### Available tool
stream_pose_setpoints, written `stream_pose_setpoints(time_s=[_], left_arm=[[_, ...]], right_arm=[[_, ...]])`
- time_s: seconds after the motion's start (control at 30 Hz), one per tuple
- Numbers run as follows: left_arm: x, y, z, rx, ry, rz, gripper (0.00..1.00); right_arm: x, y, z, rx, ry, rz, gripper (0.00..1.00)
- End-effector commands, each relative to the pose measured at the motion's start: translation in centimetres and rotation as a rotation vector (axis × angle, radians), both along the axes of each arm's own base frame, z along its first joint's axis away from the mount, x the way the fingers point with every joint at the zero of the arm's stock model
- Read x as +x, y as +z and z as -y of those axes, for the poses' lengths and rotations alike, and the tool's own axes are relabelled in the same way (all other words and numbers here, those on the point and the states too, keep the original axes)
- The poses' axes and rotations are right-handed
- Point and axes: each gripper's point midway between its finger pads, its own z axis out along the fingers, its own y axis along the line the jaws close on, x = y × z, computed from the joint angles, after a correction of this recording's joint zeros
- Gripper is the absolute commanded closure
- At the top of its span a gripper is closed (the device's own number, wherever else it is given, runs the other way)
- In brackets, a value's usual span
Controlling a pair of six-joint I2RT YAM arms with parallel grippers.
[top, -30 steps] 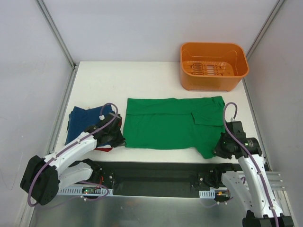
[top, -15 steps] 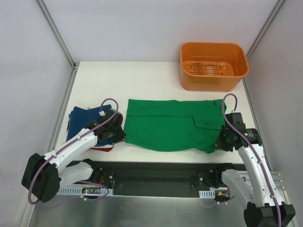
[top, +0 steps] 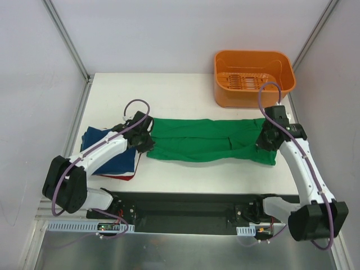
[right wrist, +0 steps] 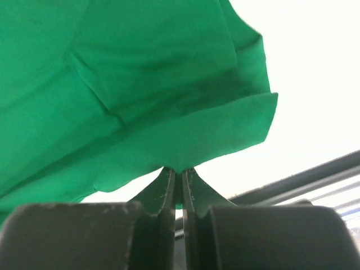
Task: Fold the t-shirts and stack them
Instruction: Fold the other side of the tshirt into a rectangle
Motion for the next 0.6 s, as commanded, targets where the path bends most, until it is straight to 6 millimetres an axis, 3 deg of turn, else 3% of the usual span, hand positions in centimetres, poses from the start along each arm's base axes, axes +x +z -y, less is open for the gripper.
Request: stream_pose_setpoints(time_s=[0.0,0.07,0.1,0.23,0.57], left_arm=[[2.6,1.0,-1.1,0.049,0.032,0.042,1.00],[3.3,0.8,-1.5,0.058,0.045,0.032,1.00],[3.9,1.2,-1.4,0.058,0.042,0.043,1.00],[5.2,0.6,-1.6,0.086,0.036,0.027,1.00],[8.4,-1.1,-1.0,0.099,0.017,-0.027,1.00]], right_arm=[[5.0,2.1,0.5,-0.030,0.002,0.078,0.94],[6.2,1.4,0.4,-0.037,0.014,0.040,0.93],[7.2,2.0,0.5,-0.039,0.010,0.053,0.93],[9.4,0.5,0.3,-0.035,0.025,-0.016,0.92],[12.8,-3.0,0.8,-0.049,-0.014,-0.133,0.88]])
